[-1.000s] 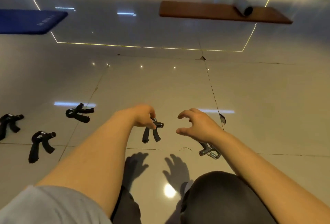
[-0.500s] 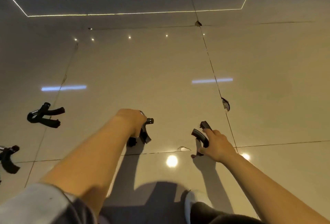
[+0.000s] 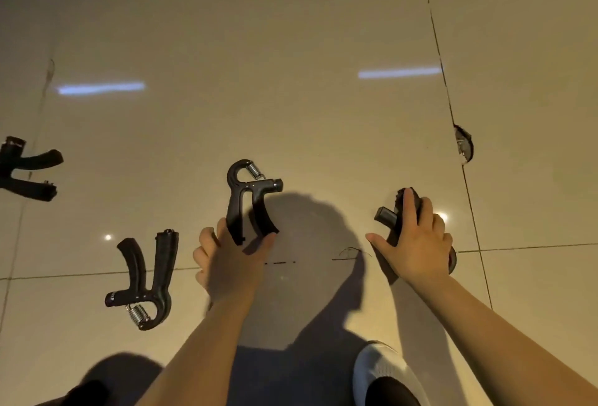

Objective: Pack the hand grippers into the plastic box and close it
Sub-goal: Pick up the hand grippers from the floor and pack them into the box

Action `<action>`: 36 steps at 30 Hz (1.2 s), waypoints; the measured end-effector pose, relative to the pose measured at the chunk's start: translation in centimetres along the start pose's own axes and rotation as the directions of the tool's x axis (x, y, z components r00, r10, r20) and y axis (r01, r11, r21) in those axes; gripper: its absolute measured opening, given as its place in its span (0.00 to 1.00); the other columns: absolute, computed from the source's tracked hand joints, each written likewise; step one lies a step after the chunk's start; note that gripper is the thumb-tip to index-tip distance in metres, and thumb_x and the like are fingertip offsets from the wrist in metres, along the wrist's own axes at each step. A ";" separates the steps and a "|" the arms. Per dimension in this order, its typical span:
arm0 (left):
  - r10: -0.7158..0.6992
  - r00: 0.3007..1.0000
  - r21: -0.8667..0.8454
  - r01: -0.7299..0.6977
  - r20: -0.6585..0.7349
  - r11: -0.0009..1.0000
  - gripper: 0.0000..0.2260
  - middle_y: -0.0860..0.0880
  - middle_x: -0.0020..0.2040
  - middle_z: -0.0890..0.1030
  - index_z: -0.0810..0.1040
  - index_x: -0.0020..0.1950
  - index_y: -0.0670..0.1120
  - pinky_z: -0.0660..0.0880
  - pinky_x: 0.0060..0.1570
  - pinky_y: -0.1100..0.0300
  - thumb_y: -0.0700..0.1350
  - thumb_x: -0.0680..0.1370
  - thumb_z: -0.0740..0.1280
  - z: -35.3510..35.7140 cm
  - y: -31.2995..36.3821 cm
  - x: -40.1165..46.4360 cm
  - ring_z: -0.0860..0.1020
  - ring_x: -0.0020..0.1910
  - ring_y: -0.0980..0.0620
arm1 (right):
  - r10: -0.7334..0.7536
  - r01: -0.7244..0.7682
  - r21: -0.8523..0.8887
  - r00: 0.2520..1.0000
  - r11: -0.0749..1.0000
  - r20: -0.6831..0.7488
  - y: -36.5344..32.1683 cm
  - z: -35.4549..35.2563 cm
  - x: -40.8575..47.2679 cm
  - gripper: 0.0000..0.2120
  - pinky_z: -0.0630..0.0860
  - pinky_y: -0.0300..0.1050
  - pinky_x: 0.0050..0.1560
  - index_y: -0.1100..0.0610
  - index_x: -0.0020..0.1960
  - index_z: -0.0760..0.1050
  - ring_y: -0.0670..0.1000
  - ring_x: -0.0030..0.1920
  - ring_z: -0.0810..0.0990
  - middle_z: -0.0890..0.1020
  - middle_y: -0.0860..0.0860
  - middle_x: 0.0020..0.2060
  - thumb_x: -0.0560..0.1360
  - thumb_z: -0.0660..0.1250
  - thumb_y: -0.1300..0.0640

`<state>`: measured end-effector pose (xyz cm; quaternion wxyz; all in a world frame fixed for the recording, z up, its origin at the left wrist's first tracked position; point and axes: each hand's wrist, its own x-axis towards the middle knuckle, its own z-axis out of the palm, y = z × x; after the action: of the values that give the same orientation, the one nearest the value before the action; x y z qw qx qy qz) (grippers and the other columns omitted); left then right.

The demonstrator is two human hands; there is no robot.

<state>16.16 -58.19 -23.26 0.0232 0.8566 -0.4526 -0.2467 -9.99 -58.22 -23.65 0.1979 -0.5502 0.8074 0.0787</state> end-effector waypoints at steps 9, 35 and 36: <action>-0.102 0.989 -0.071 0.095 -0.106 0.993 0.50 0.43 0.72 0.60 0.55 0.75 0.47 0.61 0.60 0.36 0.70 0.61 0.68 2.8 1.6 0.1 0.60 0.68 0.39 | -0.003 -0.001 -0.122 0.999 0.993 -0.035 0.1 0.9 1.0 0.50 0.73 0.64 0.51 0.56 0.76 0.51 0.64 0.64 0.66 0.64 0.60 0.69 0.65 0.61 0.28; 0.308 0.951 -0.394 -0.298 -0.039 0.869 0.40 0.43 0.58 0.75 0.62 0.73 0.41 0.63 0.63 0.52 0.49 0.64 0.73 -3.5 3.6 -1.2 0.71 0.60 0.42 | -0.188 0.208 -0.201 0.976 0.957 0.113 -3.5 -8.3 -0.4 0.48 0.73 0.45 0.41 0.52 0.75 0.43 0.56 0.47 0.77 0.71 0.55 0.57 0.68 0.67 0.37; 0.341 0.937 -0.377 -0.341 -0.069 0.861 0.38 0.42 0.53 0.78 0.66 0.71 0.39 0.67 0.58 0.53 0.49 0.64 0.72 -3.9 4.1 -1.1 0.74 0.55 0.42 | -0.200 0.212 -0.185 0.976 0.960 0.083 -4.0 -9.3 -0.7 0.48 0.73 0.45 0.42 0.53 0.75 0.45 0.56 0.48 0.76 0.71 0.55 0.57 0.67 0.69 0.38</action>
<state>14.21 -60.44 -18.35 0.2333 0.7417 -0.5400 -0.3223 -8.30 -62.34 -14.55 0.1762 -0.6449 0.7277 0.1530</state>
